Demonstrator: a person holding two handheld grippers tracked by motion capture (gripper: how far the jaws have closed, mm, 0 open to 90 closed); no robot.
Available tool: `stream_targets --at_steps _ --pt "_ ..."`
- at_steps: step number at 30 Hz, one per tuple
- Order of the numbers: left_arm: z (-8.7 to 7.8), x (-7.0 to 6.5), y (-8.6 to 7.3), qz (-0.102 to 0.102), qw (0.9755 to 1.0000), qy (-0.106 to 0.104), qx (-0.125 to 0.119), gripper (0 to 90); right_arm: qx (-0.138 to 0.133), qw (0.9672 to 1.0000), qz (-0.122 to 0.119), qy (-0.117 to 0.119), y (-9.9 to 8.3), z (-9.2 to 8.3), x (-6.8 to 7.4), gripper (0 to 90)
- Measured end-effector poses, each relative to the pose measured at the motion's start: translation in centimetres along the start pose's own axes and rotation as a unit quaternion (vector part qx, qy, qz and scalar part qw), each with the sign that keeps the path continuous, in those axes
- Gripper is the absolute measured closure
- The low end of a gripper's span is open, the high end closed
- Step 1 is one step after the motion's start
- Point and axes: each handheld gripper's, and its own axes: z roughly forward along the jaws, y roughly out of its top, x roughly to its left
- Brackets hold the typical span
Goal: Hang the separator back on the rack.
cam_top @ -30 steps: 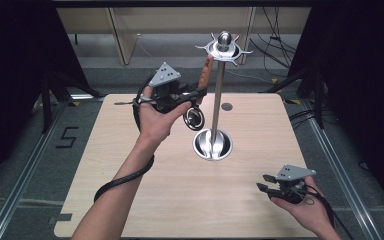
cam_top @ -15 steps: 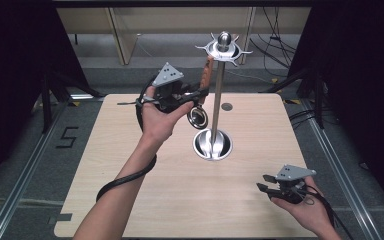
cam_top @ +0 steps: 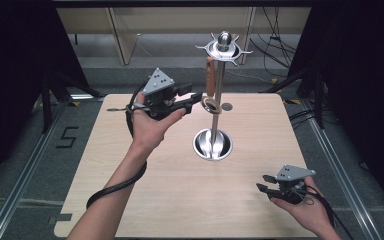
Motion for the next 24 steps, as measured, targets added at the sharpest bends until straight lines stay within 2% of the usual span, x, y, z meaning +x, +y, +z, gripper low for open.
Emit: stream_targets --at_steps 2,6,8,9,10,11,16,20,22,24 --pt "-0.6 -0.1 -0.7 -0.004 1.0 0.0 0.004 52.3 0.0 1.0 -0.006 -0.001 0.0 0.0 -0.2 59.6" --pt "-1.9 -0.1 -2.4 -0.011 0.9998 0.0 0.015 48.5 0.004 1.0 0.006 0.0 0.0 -0.1 0.0 59.5" --pt "-2.6 -0.1 -3.6 -0.026 0.9995 -0.007 0.02 46.3 0.001 1.0 -0.009 -0.001 0.0 0.0 -0.2 59.4" --pt "-2.9 -0.1 -4.2 -0.031 0.9992 -0.011 0.022 44.5 0.001 1.0 -0.009 -0.001 0.0 0.0 -0.2 59.4" --pt "-3.2 -0.1 -4.8 -0.03 0.9992 -0.009 0.026 42.5 0.003 1.0 -0.003 0.0 0.0 0.0 0.0 59.4" --pt "-3.5 -0.1 -5.5 -0.03 0.9991 -0.004 0.028 40.8 0.004 0.9999 -0.011 -0.001 0.0 0.0 -0.1 59.4" --pt "-5.1 0.0 -9.2 -0.03 0.998 0.011 0.054 38.0 0.003 0.9999 -0.013 -0.002 0.0 0.0 -0.1 59.3" --pt "-6.2 -0.1 -13.4 -0.032 0.995 0.027 0.091 39.7 0.008 0.9999 -0.008 -0.003 0.0 0.0 0.0 59.2" --pt "-6.5 -0.2 -15.4 -0.038 0.993 0.03 0.108 40.6 0.003 0.9999 -0.013 0.002 0.0 0.2 -0.1 59.1" --pt "-6.8 -0.4 -16.8 -0.039 0.9909 0.033 0.125 40.8 0.006 0.9999 -0.012 0.001 0.1 0.2 0.0 59.1"
